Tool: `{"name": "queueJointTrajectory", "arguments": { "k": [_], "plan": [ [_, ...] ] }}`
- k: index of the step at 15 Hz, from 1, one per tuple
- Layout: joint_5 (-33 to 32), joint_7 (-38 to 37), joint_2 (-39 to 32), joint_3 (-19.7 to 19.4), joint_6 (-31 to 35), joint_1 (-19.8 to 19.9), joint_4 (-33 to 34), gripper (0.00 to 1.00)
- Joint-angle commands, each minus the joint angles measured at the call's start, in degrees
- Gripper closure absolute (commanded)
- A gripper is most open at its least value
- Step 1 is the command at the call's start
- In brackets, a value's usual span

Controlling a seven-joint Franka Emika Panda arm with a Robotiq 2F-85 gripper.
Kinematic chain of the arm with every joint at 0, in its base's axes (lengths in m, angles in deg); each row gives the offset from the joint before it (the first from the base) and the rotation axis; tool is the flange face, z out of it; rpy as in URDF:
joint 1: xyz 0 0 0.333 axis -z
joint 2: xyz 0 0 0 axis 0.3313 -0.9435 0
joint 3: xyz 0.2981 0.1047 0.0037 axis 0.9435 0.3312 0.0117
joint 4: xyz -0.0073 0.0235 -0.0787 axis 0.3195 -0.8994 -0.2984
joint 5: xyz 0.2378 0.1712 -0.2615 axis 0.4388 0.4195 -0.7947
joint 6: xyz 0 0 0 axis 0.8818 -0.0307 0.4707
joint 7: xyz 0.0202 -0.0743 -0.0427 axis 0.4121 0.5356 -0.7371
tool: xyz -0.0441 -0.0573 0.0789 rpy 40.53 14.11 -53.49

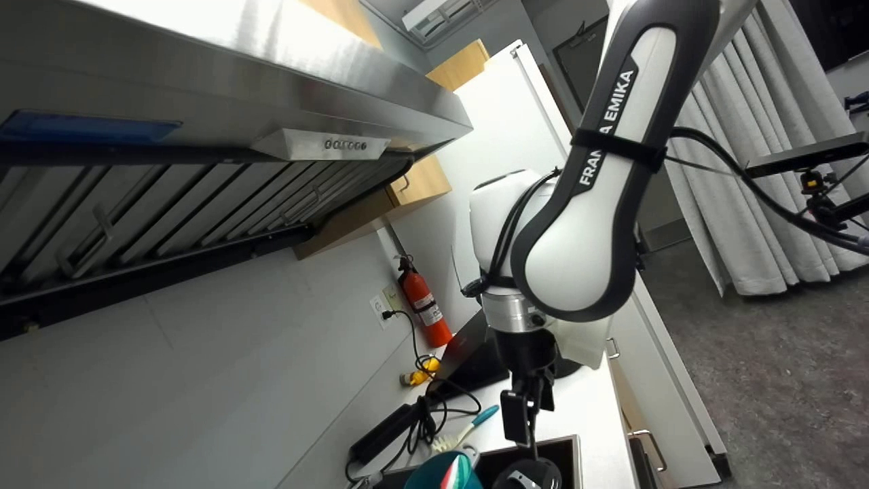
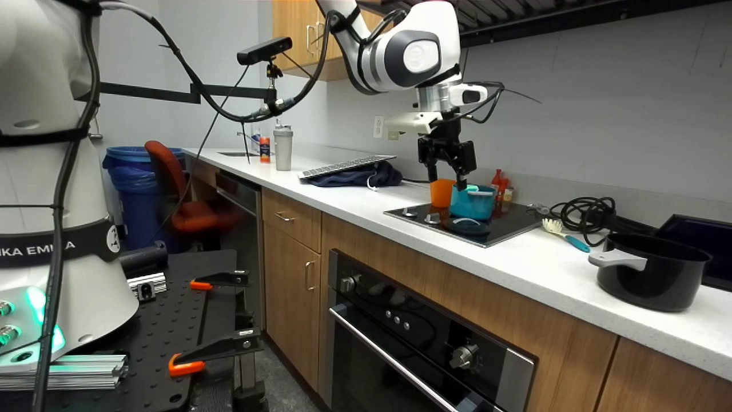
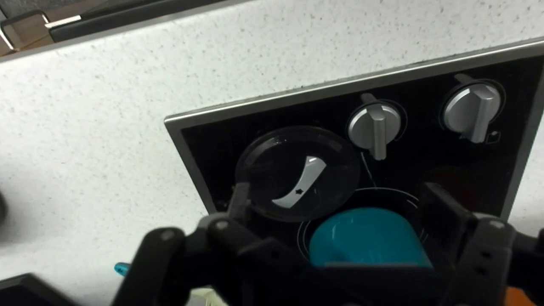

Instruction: Put the lid on the stove on the pot

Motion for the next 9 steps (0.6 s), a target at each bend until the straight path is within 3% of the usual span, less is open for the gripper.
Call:
{"name": "queueJointTrajectory", "arguments": {
  "k": [1,9],
  "plan": [
    [-1.63,-3.41,-5.61,-1.15,2.95,-1.47,4.74,0.00],
    [-7.16,-14.49,-13.08,-8.24,5.82,-8.39,11.37,0.00]
  ]
}}
